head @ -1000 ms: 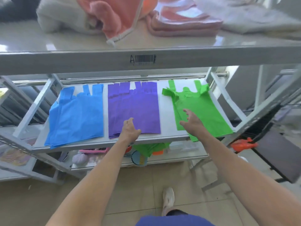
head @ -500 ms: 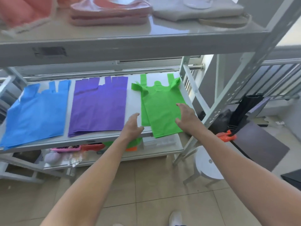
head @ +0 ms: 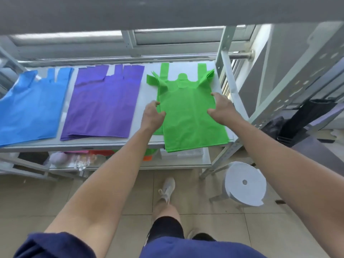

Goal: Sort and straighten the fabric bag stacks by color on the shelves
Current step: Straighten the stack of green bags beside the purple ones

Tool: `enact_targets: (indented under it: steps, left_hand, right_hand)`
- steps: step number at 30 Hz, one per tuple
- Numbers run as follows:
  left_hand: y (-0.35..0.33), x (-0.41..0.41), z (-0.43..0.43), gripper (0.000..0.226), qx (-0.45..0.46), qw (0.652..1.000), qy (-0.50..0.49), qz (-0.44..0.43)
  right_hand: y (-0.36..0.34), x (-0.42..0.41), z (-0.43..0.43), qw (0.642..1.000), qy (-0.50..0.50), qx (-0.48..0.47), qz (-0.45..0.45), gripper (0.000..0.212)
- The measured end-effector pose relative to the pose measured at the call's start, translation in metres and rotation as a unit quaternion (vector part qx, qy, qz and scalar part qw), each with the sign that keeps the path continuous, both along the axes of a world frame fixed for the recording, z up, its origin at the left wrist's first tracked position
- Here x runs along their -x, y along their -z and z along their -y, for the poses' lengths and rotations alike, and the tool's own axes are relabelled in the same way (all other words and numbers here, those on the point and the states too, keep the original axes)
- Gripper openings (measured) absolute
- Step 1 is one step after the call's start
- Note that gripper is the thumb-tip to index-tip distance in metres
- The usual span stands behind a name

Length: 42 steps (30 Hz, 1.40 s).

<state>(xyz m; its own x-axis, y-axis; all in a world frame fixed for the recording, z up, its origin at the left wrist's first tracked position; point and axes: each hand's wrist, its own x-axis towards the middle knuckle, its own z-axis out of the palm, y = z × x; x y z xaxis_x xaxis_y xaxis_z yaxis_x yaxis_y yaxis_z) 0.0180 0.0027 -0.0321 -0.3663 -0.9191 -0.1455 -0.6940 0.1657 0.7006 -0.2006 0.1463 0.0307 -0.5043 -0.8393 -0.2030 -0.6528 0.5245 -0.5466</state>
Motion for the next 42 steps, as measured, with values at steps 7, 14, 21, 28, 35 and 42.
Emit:
enact_targets:
  steps: [7,14,21,28,35,42]
  left_hand:
    - [0.026,0.057,0.092,0.053,0.002,0.998,-0.062,-0.014]
    - [0.055,0.087,0.152,0.071,-0.015,0.988,-0.135,0.071]
    - [0.052,0.095,0.165,0.03,0.067,0.995,-0.077,0.007]
    - [0.058,0.088,0.165,0.03,0.017,0.982,-0.041,-0.183]
    - [0.027,0.091,0.189,0.031,-0.032,0.945,-0.011,-0.325]
    - [0.041,0.119,0.223,0.038,-0.054,0.987,0.017,-0.153]
  right_hand:
    - [0.035,0.056,0.099,0.992,0.116,0.037,0.039,0.059]
    - [0.081,0.09,0.168,0.974,0.217,0.004,0.057,0.065]
    - [0.092,0.096,0.188,0.982,0.179,0.06,0.022,0.033]
    - [0.086,0.095,0.179,0.968,0.168,0.145,0.116,0.034]
    - [0.072,0.109,0.185,0.916,0.136,0.237,0.293,0.014]
    - [0.09,0.129,0.202,0.907,0.173,0.225,0.311,0.034]
